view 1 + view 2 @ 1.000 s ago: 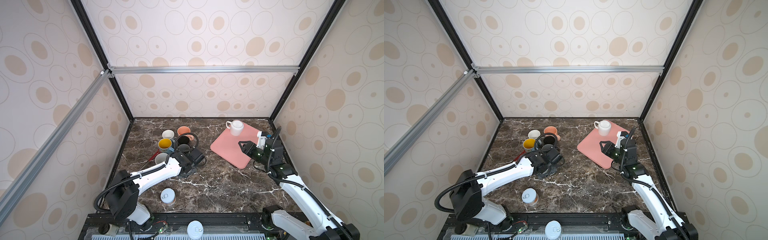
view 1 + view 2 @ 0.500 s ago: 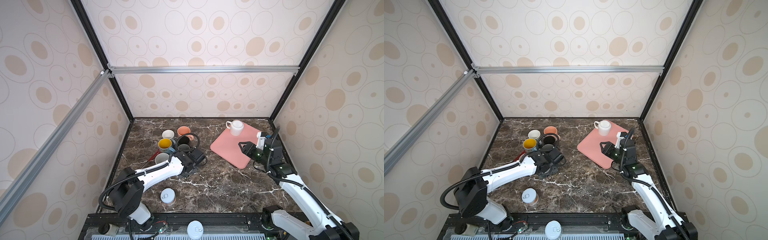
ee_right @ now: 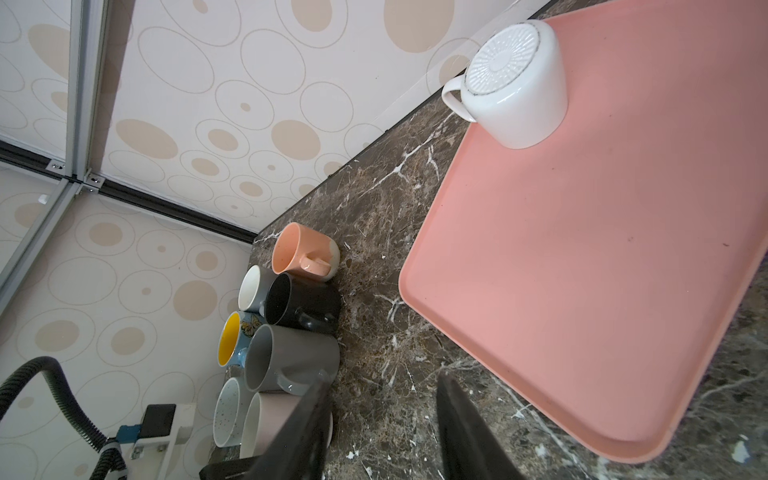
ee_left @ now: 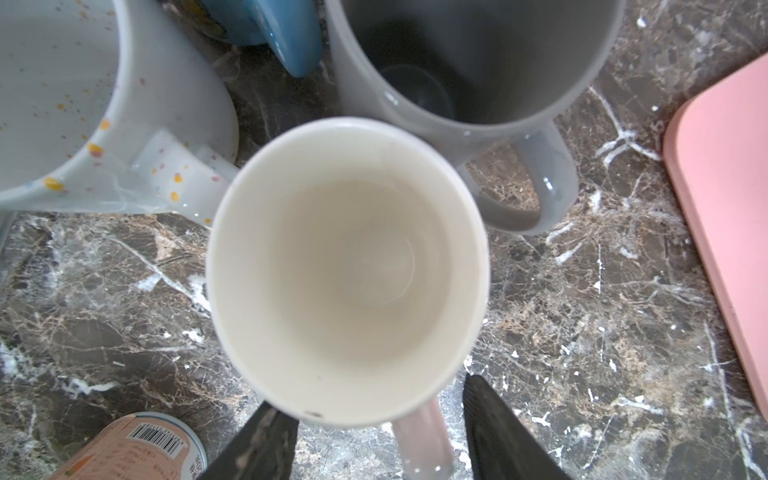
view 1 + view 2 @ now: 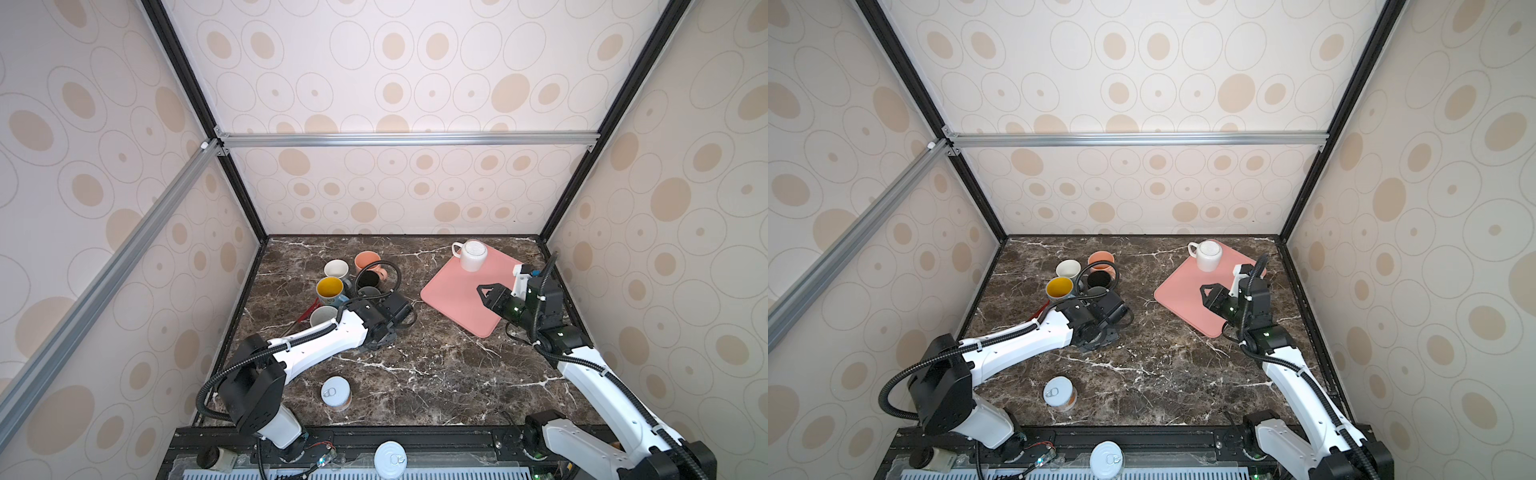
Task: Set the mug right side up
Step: 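Release the pink mug with the left gripper while the right reaches the white mug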
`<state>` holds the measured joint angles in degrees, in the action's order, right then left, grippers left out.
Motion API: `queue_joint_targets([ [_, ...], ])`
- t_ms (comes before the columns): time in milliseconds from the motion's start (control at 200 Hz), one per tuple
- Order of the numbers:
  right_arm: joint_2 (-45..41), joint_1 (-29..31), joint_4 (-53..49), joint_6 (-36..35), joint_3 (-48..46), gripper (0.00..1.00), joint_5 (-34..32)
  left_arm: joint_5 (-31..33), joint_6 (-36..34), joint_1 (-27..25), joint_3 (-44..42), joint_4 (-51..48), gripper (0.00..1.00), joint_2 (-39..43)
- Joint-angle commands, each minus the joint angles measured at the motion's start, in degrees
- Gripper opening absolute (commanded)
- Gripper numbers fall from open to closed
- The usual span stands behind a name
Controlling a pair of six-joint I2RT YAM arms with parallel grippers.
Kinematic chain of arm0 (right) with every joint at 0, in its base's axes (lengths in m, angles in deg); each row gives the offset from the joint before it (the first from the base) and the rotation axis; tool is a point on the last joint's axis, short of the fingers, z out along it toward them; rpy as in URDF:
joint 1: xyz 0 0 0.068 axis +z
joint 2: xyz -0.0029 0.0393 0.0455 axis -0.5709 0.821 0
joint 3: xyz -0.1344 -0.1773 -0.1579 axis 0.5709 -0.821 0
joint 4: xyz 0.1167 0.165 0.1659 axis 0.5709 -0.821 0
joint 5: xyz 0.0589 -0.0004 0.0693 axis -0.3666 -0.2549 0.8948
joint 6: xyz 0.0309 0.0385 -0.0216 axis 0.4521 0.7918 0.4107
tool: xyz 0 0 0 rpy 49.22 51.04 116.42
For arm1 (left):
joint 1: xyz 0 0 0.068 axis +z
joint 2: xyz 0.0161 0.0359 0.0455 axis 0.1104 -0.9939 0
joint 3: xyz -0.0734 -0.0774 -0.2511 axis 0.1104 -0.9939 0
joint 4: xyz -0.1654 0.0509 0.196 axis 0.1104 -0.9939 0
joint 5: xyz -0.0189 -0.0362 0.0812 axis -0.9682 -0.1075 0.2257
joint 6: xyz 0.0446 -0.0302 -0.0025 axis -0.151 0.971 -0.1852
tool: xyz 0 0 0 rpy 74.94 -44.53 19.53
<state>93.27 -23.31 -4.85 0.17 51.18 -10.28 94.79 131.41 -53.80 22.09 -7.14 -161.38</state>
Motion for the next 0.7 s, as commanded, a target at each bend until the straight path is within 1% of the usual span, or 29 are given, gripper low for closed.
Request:
queue_joint_targets([
  [0,0.3,-0.3,-0.7,-0.8,1.4,0.45,-0.9,3.1,-0.9,0.2,2.8,1.4,0.63,-0.1],
  [280,0.5,-0.3,-1.0,-1.1,1.6,0.45,-1.2,2.8,-0.6,-0.8,4.0,0.9,0.63,-0.3],
  [395,1.1,-0.3,-1.8,-1.9,2.5,0.45,-1.8,3.0,-2.4,-1.1,7.6,-1.8,0.63,0.0],
  [480,2.1,-0.3,-2.5,-2.5,3.5,0.45,-2.3,4.5,-3.4,-1.1,11.7,-5.7,0.64,0.2],
  [550,3.0,-0.3,-2.6,-2.9,4.2,0.45,-2.7,5.6,-3.8,-1.1,13.5,-7.4,0.65,1.1],
  [695,5.2,-0.3,-1.8,-2.7,5.4,0.45,-2.7,6.5,-3.8,-1.0,12.3,-6.0,0.65,3.8],
])
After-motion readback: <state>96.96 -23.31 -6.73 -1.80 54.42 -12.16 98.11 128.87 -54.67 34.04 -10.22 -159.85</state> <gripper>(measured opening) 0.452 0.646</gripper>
